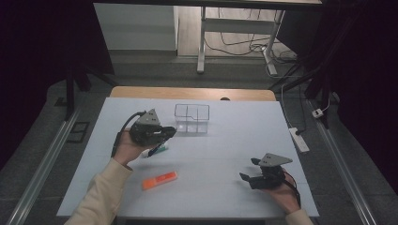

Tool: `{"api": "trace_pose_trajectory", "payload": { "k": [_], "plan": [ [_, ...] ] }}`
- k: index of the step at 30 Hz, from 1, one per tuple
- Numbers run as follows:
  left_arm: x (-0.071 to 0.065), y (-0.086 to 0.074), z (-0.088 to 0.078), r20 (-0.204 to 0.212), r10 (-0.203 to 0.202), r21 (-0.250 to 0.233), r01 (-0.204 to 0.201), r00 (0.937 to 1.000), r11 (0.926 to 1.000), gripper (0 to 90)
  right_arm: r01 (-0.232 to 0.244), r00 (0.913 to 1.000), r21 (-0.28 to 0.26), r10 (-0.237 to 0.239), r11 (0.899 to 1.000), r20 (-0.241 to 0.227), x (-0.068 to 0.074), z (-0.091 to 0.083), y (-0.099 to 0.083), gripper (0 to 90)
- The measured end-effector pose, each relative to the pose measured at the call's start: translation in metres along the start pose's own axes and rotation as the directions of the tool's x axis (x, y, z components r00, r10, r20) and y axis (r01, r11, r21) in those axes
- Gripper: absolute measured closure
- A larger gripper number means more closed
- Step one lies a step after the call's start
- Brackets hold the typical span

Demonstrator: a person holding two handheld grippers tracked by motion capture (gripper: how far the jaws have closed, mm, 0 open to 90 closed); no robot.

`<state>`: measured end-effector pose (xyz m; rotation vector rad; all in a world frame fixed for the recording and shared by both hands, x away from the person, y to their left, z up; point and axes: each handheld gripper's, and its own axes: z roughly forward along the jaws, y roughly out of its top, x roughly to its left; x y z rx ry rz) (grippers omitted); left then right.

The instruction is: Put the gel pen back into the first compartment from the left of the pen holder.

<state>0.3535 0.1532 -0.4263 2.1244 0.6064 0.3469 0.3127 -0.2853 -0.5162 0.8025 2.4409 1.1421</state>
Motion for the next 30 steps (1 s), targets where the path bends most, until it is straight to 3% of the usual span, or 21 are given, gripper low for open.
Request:
{"api": "trace_pose_trajectory", "payload": {
  "k": [10,17,30],
  "plan": [
    [0.004,-0.002,-0.010,-0.025,-0.024,-0.064,0.023,0.9994,0.9977,79.7,0.000,1.0000,-0.011,0.000,1.000,0.006,-0.001,-0.002,0.000,22.2],
    [0.007,-0.005,-0.014,-0.039,-0.055,-0.115,0.050,0.9977,0.9921,79.7,0.000,1.0000,-0.010,0.000,1.000,0.007,-0.001,-0.002,0.000,22.2],
    [0.010,-0.007,-0.025,-0.070,-0.065,-0.172,0.053,0.9954,0.9837,79.7,0.000,1.0000,-0.014,0.000,1.000,0.006,-0.001,-0.003,0.000,22.4]
  ]
}}
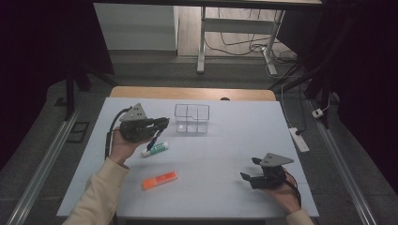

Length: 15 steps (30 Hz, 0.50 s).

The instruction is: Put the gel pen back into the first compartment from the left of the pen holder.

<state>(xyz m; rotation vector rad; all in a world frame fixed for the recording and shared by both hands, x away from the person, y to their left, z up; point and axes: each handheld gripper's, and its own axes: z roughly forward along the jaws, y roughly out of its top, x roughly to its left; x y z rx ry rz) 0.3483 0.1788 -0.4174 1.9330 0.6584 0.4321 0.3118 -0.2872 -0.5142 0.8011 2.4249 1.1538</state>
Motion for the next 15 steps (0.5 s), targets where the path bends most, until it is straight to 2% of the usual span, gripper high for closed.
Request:
{"api": "trace_pose_trajectory", "payload": {
  "k": [9,15],
  "plan": [
    [0.0025,0.0009,-0.0019,0.003,-0.032,-0.038,0.033,0.9995,0.9988,79.7,-0.009,1.0000,-0.013,0.009,1.000,0.002,-0.0005,-0.0023,0.0012,22.5],
    [0.0003,0.0086,0.0024,0.011,-0.035,-0.058,0.036,0.9993,0.9977,79.7,-0.014,0.9999,-0.025,0.014,1.000,0.003,0.0001,-0.0050,0.0013,22.6]
  ]
}}
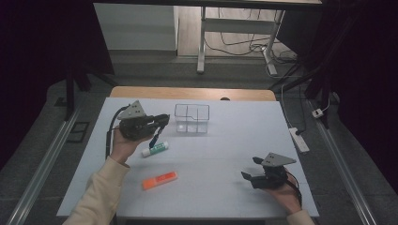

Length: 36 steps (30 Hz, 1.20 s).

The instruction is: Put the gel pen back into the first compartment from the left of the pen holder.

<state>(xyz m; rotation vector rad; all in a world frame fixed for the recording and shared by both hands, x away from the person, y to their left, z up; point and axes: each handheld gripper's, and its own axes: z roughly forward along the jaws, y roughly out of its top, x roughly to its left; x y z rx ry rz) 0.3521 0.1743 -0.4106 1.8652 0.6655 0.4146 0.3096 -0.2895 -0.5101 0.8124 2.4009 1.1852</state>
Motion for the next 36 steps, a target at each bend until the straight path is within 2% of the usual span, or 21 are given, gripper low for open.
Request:
{"api": "trace_pose_trajectory", "payload": {
  "k": [6,11,17,23,28,32,36],
  "plan": [
    [0.006,0.011,0.008,0.000,-0.027,-0.023,0.027,0.9996,0.9994,79.7,-0.005,1.0000,-0.020,0.005,1.000,-0.007,-0.002,-0.003,0.001,22.7],
    [0.012,0.016,0.014,-0.001,-0.039,-0.018,0.039,0.9992,0.9991,79.7,-0.006,1.0000,-0.028,0.005,1.000,-0.005,-0.003,-0.004,0.002,22.7],
    [0.015,0.022,0.020,-0.010,-0.031,0.000,0.031,0.9995,0.9995,79.7,-0.005,1.0000,-0.020,0.005,1.000,-0.002,-0.002,-0.003,0.002,22.7],
    [0.016,0.022,0.022,-0.019,-0.036,-0.016,0.036,0.9992,0.9992,79.7,-0.009,1.0000,-0.022,0.009,1.000,0.003,-0.003,-0.002,0.002,22.7],
    [0.020,0.024,0.027,-0.030,-0.033,-0.007,0.033,0.9990,0.9994,79.7,-0.006,1.0000,-0.017,0.006,1.000,0.003,-0.003,-0.002,0.002,22.7],
    [0.023,0.026,0.030,-0.024,-0.055,-0.019,0.055,0.9982,0.9983,79.7,0.000,1.0000,-0.008,0.000,1.000,0.001,-0.002,-0.002,0.001,22.8],
    [0.023,0.029,0.034,-0.031,-0.051,-0.022,0.050,0.9982,0.9985,79.6,-0.001,1.0000,-0.009,0.001,1.000,0.006,-0.003,-0.002,0.001,22.8]
  ]
}}
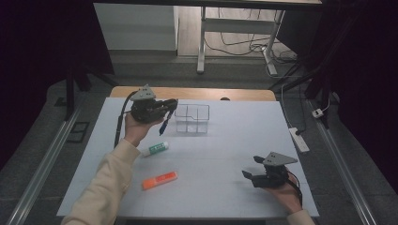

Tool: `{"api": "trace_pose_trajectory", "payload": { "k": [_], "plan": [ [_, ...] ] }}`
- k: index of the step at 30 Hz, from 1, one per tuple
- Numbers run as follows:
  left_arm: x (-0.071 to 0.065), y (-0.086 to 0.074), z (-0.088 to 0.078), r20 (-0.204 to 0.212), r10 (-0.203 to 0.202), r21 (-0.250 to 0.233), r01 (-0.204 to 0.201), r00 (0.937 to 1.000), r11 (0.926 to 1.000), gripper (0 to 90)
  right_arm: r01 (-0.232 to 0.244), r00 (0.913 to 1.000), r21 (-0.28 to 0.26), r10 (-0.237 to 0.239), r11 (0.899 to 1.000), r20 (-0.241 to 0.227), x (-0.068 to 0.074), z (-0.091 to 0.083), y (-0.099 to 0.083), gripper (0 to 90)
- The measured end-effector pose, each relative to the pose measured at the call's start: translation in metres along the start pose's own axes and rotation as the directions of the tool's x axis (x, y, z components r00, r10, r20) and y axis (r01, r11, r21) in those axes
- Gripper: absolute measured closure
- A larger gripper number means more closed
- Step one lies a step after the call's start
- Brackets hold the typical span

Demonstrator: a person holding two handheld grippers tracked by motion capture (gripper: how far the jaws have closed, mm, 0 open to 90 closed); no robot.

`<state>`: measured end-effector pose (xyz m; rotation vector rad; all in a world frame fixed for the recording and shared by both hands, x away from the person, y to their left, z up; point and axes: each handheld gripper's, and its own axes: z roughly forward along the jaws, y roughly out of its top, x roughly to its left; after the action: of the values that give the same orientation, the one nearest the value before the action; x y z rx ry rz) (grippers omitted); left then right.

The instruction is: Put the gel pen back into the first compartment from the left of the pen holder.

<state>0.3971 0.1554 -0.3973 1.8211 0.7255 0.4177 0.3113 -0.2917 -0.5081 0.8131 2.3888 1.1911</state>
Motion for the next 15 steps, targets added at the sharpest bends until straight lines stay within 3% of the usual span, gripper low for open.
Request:
{"api": "trace_pose_trajectory", "payload": {
  "k": [15],
  "plan": [
    [0.003,0.019,0.013,0.011,0.000,-0.020,0.001,0.9999,0.9998,79.6,-0.001,1.0000,0.005,0.001,1.000,0.004,0.000,0.001,-0.001,22.8]
  ]
}}
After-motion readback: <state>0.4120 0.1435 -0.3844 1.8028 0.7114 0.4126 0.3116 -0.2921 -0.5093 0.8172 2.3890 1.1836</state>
